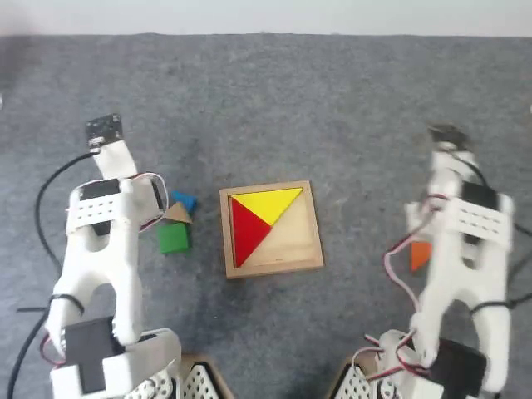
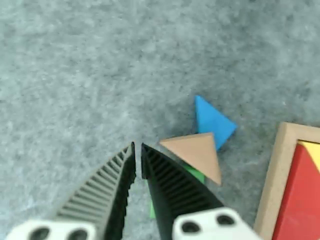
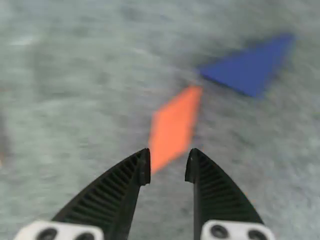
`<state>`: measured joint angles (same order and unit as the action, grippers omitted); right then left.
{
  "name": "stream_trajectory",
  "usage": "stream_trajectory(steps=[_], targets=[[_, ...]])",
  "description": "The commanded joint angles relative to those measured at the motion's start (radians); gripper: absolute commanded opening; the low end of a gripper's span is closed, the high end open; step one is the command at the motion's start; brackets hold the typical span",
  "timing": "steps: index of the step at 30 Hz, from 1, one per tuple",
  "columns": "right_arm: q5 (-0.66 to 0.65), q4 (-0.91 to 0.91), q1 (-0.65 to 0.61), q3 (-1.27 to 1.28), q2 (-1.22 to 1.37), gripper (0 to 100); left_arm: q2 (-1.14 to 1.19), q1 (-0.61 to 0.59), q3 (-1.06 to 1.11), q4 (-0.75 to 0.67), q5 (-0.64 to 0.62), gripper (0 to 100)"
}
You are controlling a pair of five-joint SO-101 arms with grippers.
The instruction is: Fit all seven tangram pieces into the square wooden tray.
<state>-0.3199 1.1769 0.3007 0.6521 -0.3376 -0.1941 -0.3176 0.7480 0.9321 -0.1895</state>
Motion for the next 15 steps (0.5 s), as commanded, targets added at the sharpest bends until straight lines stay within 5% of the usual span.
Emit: stream_trajectory(steps=[1, 10, 15], targets=[[-0.068, -0.093, 0.111, 0.040, 0.018, 13.8, -0.005, 0.029, -0.004, -0.044, -0.015, 2], [-0.015, -0.197, -0.028, 0.061, 0.042, 14.6, -0.005, 0.098, 0.031, -0.071, 0.008, 2], [0.032, -0.206, -0.113, 0.112, 0.039, 26.1, -0.005, 0.098, 0.048, -0.095, 0.032, 2]])
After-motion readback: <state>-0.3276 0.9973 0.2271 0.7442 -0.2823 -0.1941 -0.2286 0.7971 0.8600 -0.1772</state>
